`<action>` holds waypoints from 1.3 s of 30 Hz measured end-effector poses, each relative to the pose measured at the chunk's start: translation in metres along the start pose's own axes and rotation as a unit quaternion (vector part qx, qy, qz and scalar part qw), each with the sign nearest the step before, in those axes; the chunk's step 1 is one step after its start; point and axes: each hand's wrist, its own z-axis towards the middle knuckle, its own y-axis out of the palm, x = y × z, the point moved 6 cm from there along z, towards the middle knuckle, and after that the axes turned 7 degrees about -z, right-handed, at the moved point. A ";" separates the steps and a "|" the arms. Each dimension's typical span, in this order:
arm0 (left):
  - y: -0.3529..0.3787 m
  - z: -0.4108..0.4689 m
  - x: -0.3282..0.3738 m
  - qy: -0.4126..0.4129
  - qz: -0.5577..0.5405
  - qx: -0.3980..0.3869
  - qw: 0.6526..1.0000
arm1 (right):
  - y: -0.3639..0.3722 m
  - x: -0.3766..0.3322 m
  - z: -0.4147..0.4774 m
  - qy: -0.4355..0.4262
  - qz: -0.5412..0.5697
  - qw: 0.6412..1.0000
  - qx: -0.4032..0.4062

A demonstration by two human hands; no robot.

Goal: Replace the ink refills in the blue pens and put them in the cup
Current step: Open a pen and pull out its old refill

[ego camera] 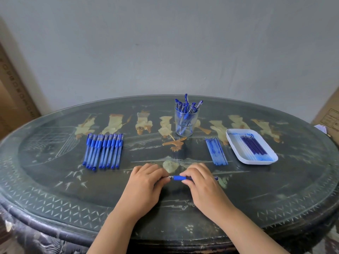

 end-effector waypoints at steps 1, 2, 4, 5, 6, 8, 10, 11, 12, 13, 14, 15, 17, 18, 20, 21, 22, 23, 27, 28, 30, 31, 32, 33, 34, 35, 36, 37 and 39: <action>0.000 -0.001 0.000 -0.001 -0.003 -0.003 1.000 | -0.001 -0.001 0.000 -0.004 -0.001 1.000 0.003; 0.000 -0.001 0.000 -0.004 -0.009 -0.008 1.000 | -0.002 -0.003 0.000 -0.009 -0.002 1.000 0.005; 0.001 -0.001 -0.001 -0.022 -0.029 -0.026 0.999 | -0.003 -0.004 0.000 -0.013 -0.006 1.000 0.006; 0.002 -0.001 -0.002 -0.037 -0.041 -0.036 0.998 | -0.003 -0.004 0.000 -0.011 -0.007 1.000 0.007; 0.003 -0.001 -0.003 -0.050 -0.048 -0.043 0.997 | -0.003 -0.003 0.000 -0.005 -0.005 1.000 0.007; 0.002 -0.002 -0.002 -0.052 -0.049 -0.044 0.996 | -0.003 -0.001 0.000 0.004 -0.001 1.000 0.004; 0.002 -0.002 0.000 -0.036 -0.047 -0.037 0.998 | -0.002 -0.001 0.000 0.001 -0.002 1.000 0.002; 0.003 -0.002 0.000 -0.031 -0.043 -0.030 0.998 | -0.002 -0.002 0.000 -0.003 -0.002 1.000 0.002; 0.002 -0.001 0.000 -0.026 -0.035 -0.021 0.999 | -0.002 -0.003 0.000 -0.005 -0.005 1.000 0.002; 0.002 -0.001 -0.001 -0.022 -0.029 -0.010 0.999 | -0.002 -0.003 0.000 -0.006 -0.009 1.000 0.002; 0.002 0.000 -0.001 -0.022 -0.025 -0.002 0.999 | -0.002 -0.003 0.000 -0.005 -0.012 1.000 0.003; 0.001 0.000 -0.001 -0.028 -0.032 -0.002 0.999 | -0.002 -0.002 0.000 0.000 -0.010 1.000 0.005; 0.002 -0.001 -0.005 -0.052 -0.064 -0.008 0.997 | -0.003 -0.001 0.000 0.008 0.000 1.000 0.010; 0.001 -0.001 -0.005 -0.060 -0.080 -0.008 0.995 | -0.003 -0.001 0.000 0.007 0.002 1.000 0.013; -0.001 0.000 0.000 -0.042 -0.071 0.000 0.997 | -0.003 -0.001 0.000 0.003 -0.005 1.000 0.018; -0.001 0.000 0.001 -0.031 -0.053 0.004 0.998 | -0.003 -0.001 0.000 0.002 -0.008 1.000 0.018; -0.003 0.001 0.003 -0.032 -0.036 0.010 0.999 | -0.003 0.000 0.000 0.004 -0.011 1.000 0.018; -0.003 0.002 0.003 -0.027 -0.031 0.018 0.999 | -0.003 0.001 0.000 0.007 -0.014 1.000 0.017; -0.001 -0.001 -0.001 -0.052 -0.074 0.001 0.996 | -0.003 0.000 -0.001 0.011 -0.024 1.000 0.016; -0.001 -0.001 -0.002 -0.051 -0.081 -0.002 0.995 | -0.002 0.000 -0.001 0.011 -0.027 0.999 0.014; -0.002 0.000 0.001 -0.029 -0.076 0.011 0.997 | -0.002 0.000 -0.001 0.010 -0.031 0.999 0.010; -0.003 0.001 0.003 -0.017 -0.066 0.019 0.998 | -0.002 -0.001 -0.001 0.009 -0.031 0.999 0.009; -0.005 0.001 0.004 -0.016 -0.056 0.022 0.998 | -0.002 -0.001 -0.001 0.007 -0.031 0.999 0.008; -0.006 0.002 0.004 -0.015 -0.049 0.026 0.998 | -0.002 -0.001 -0.001 0.006 -0.031 0.999 0.008; -0.005 0.001 0.003 -0.013 -0.047 0.026 0.998 | -0.002 -0.001 -0.001 0.007 -0.031 0.999 0.008; -0.005 0.001 0.003 -0.016 -0.049 0.021 0.998 | -0.002 -0.001 0.000 0.007 -0.030 1.000 0.008; -0.005 0.000 0.004 -0.024 -0.058 0.009 0.998 | -0.002 -0.001 0.000 0.008 -0.029 1.000 0.008; -0.004 -0.001 0.004 -0.034 -0.074 0.002 0.997 | -0.002 -0.001 0.000 0.007 -0.028 1.000 0.010; -0.004 -0.002 0.002 -0.042 -0.093 0.002 0.995 | -0.003 -0.001 0.000 0.006 -0.027 1.000 0.013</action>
